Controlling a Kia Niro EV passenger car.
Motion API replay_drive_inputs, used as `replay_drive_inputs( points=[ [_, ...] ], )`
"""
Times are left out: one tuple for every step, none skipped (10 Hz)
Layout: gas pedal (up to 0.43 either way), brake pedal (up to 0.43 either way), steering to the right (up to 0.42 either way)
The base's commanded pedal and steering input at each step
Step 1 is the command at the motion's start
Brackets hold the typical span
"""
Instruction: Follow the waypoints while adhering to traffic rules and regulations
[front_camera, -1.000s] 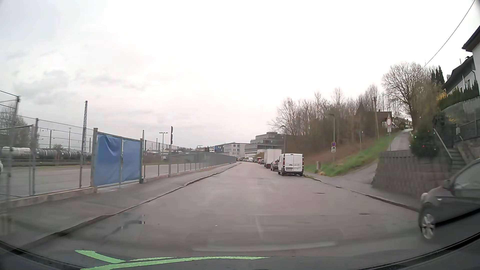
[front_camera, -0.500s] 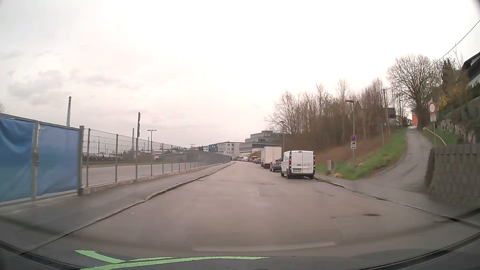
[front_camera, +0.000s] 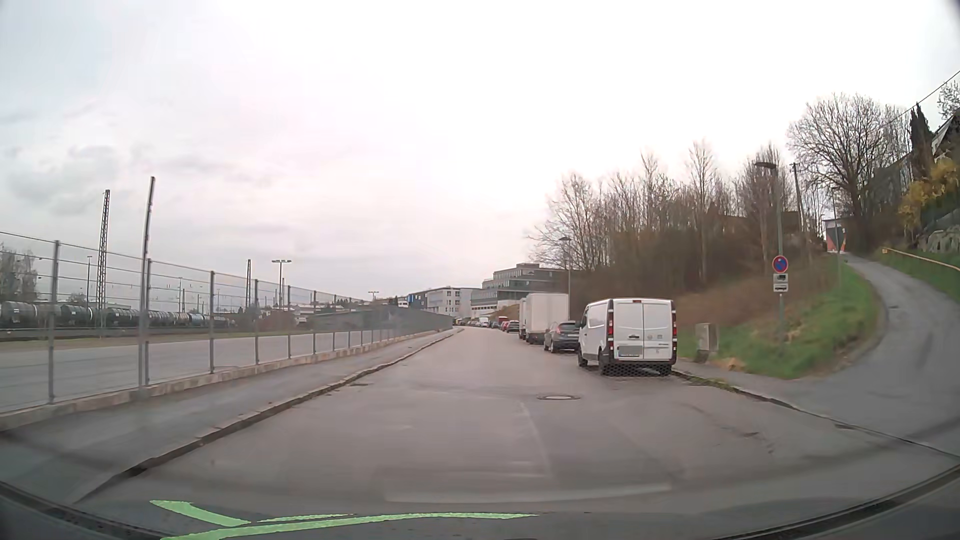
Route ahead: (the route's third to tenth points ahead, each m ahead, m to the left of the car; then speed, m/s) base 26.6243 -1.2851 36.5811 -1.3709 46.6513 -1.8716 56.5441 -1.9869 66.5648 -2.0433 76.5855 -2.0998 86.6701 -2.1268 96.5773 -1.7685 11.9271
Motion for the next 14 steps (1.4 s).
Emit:
replay_drive_inputs(
  points=[
    [0.118, 0.000, 0.009],
    [0.118, 0.000, 0.008],
    [0.118, 0.000, 0.009],
    [0.118, 0.000, 0.008],
    [0.118, 0.000, 0.008],
    [0.118, 0.000, 0.007],
    [0.118, 0.000, 0.008],
    [0.118, 0.000, 0.007],
    [0.130, 0.000, 0.006],
    [0.130, 0.000, 0.006],
    [0.138, 0.000, 0.006],
    [0.138, 0.000, 0.003],
    [0.138, 0.000, 0.003],
    [0.138, 0.000, 0.003]
  ],
)
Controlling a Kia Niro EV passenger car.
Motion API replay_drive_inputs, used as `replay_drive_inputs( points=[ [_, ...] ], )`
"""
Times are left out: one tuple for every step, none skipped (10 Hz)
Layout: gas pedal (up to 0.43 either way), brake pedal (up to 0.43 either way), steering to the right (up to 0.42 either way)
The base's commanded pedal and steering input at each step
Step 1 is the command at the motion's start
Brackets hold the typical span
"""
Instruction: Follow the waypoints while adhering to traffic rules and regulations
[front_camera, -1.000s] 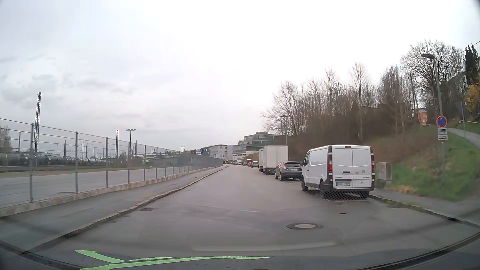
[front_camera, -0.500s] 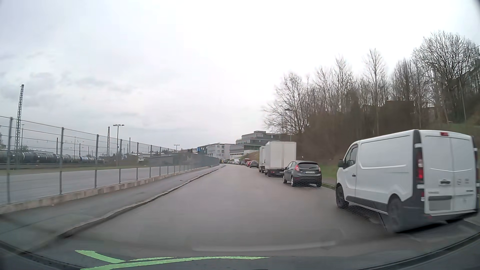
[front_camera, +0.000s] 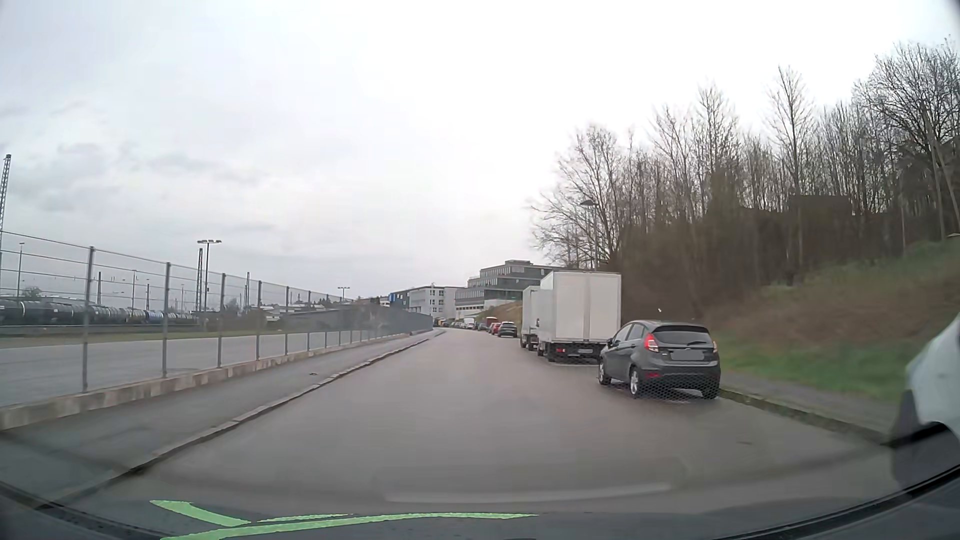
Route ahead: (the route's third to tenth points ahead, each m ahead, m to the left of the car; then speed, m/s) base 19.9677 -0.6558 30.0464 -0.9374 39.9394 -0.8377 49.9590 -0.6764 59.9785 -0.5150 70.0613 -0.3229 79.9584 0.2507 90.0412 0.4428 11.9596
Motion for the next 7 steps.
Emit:
replay_drive_inputs(
  points=[
    [0.138, 0.000, 0.003],
    [0.138, 0.000, 0.002],
    [0.138, 0.000, 0.002],
    [0.150, 0.000, 0.001],
    [0.150, 0.000, -0.001],
    [0.150, 0.000, -0.001],
    [0.150, 0.000, -0.001]
  ],
)
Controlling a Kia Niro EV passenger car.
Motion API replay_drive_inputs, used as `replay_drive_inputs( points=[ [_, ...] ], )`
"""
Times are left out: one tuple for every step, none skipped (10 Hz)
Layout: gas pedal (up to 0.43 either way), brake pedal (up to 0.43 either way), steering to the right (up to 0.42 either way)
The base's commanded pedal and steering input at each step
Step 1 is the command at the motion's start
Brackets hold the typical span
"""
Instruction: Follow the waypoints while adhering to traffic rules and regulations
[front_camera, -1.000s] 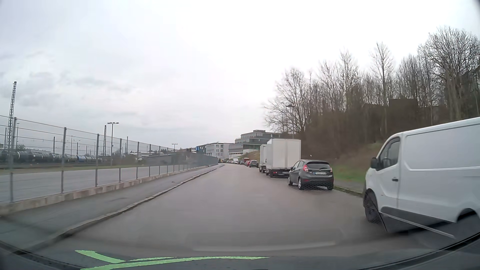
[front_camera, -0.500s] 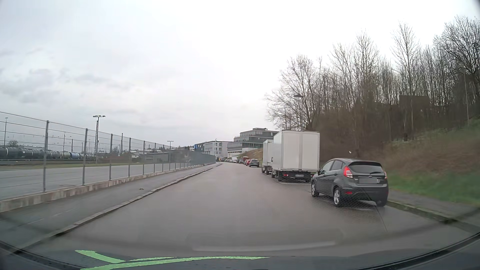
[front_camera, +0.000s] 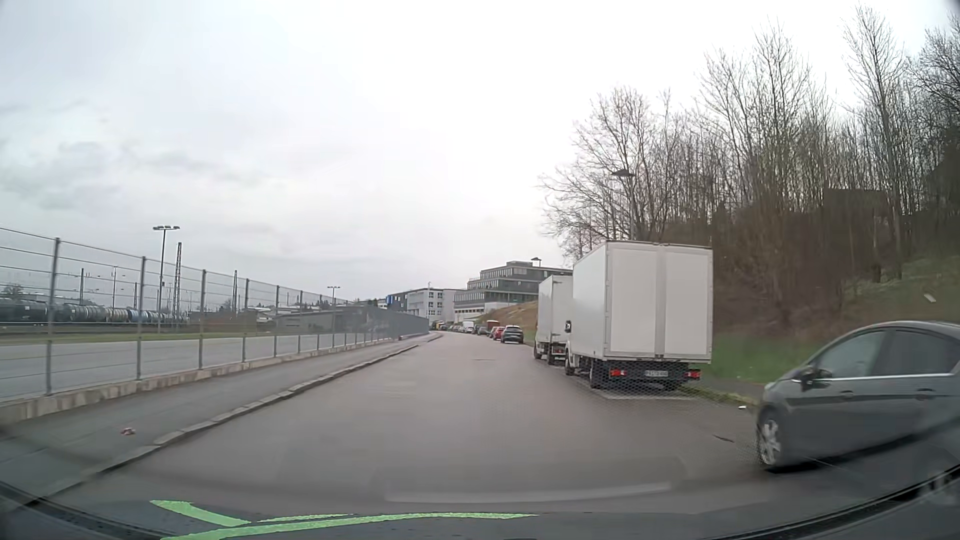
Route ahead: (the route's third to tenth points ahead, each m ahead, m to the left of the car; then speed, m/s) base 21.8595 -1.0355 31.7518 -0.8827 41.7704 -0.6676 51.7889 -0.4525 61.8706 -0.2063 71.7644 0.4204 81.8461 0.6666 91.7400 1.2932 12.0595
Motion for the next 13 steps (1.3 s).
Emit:
replay_drive_inputs(
  points=[
    [0.157, 0.000, -0.001],
    [0.157, 0.000, -0.002],
    [0.169, 0.000, -0.002],
    [0.169, 0.000, -0.003],
    [0.169, 0.000, -0.002],
    [0.177, 0.000, -0.002],
    [0.177, 0.000, -0.003],
    [0.177, 0.000, -0.003],
    [0.189, 0.000, -0.003],
    [0.189, 0.000, -0.002],
    [0.197, 0.000, -0.003],
    [0.197, 0.000, -0.003],
    [0.197, 0.000, -0.002]
  ],
)
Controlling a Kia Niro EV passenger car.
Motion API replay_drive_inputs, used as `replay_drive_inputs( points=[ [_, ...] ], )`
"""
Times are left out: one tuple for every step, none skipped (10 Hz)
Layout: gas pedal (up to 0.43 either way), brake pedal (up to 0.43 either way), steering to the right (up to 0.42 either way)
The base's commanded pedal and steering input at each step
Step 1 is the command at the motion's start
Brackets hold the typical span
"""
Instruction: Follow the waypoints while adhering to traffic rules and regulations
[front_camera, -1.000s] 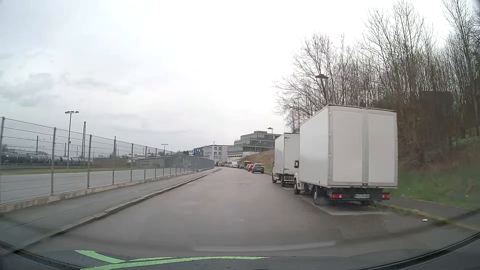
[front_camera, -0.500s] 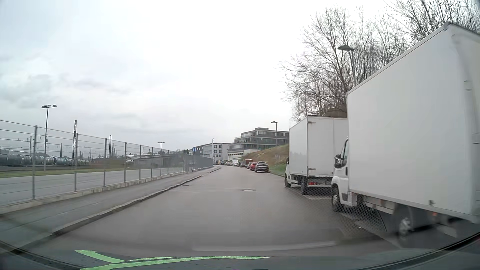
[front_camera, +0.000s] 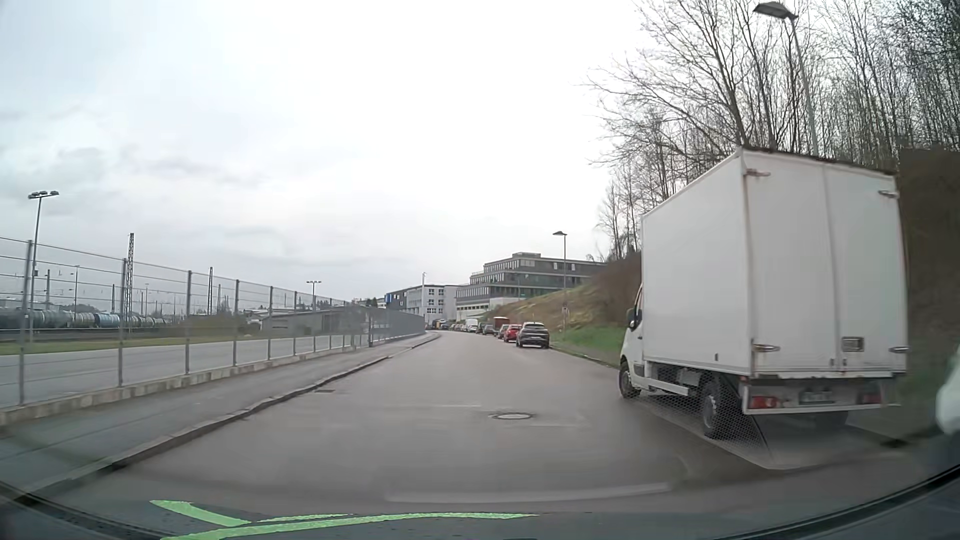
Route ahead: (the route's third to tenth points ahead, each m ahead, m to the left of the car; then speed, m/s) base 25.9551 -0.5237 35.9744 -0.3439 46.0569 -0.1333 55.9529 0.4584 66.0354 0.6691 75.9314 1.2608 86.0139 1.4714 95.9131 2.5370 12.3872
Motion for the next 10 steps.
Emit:
replay_drive_inputs(
  points=[
    [0.197, 0.000, -0.003],
    [0.209, 0.000, -0.003],
    [0.209, 0.000, -0.003],
    [0.209, 0.000, -0.003],
    [0.209, 0.000, -0.003],
    [0.209, 0.000, -0.003],
    [0.209, 0.000, -0.002],
    [0.209, 0.000, -0.002],
    [0.209, 0.000, -0.001],
    [0.209, 0.000, -0.002]
  ],
)
